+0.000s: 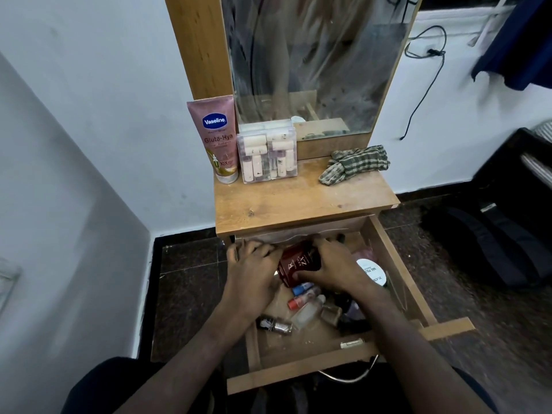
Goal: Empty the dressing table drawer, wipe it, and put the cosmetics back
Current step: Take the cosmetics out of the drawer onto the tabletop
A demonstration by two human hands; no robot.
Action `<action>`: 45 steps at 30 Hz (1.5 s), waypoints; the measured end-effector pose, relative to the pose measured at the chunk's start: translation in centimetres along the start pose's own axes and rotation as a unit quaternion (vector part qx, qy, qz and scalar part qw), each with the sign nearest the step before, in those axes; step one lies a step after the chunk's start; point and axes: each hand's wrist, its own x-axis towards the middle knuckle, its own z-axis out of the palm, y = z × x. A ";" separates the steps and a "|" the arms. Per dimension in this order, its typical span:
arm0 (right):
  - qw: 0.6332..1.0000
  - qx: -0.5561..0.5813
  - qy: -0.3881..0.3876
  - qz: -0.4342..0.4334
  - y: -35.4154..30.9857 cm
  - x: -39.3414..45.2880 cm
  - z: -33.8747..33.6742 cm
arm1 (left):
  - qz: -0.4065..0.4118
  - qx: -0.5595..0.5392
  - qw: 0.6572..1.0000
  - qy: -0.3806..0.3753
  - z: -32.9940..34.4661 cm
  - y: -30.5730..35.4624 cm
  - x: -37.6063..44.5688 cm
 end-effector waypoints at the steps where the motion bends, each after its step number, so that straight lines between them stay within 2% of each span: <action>1: 1.000 -0.005 -0.004 -0.013 0.3 -0.3 -0.5 | 0.001 -0.014 1.000 -0.004 -0.2 0.0 0.0; 5: 0.998 -0.020 -0.017 -0.064 0.2 -1.2 -1.1 | 0.032 -0.068 0.997 -0.013 -0.6 -0.3 -0.2; 9: 0.993 -0.040 0.029 -0.103 0.6 -0.5 -1.0 | 0.075 -0.194 0.978 -0.020 -1.1 -1.5 0.4; 14: 0.978 -0.069 0.018 -0.196 1.3 -0.9 -1.4 | 0.110 -0.224 0.967 -0.043 -1.7 -4.1 1.2; 16: 0.971 -0.027 0.031 -0.234 1.6 -1.2 -1.9 | 0.110 -0.235 0.965 -0.021 -1.8 -4.2 1.1; 18: 0.964 0.067 0.065 -0.249 1.8 -1.8 -2.8 | 0.089 -0.246 0.965 0.005 -1.8 -4.2 1.1; 22: 0.926 0.276 0.167 -0.195 0.0 -3.7 -4.4 | 0.054 -0.266 0.961 0.054 -1.2 -4.1 1.3; 26: 0.881 0.379 0.251 -0.130 -2.6 -4.0 -4.6 | 0.056 -0.277 0.955 0.089 -0.8 -3.3 1.3; 30: 0.874 0.327 0.354 -0.054 -3.4 -2.1 -4.7 | 0.041 -0.282 0.953 0.104 -0.5 -2.4 1.4; 32: 0.869 0.272 0.412 -0.036 -3.6 -0.3 -5.1 | 0.034 -0.288 0.951 0.108 -0.4 -2.1 1.5; 35: 0.864 0.202 0.460 -0.032 -3.8 3.0 -5.5 | 0.030 -0.304 0.946 0.105 -0.3 -1.9 1.5; 39: 0.863 0.147 0.483 -0.016 -4.9 6.2 -5.2 | 0.037 -0.311 0.944 0.105 -0.1 -2.2 1.7; 45: 0.863 0.133 0.486 0.021 -6.0 9.0 -5.5 | 0.055 -0.302 0.947 0.094 0.1 -2.6 1.8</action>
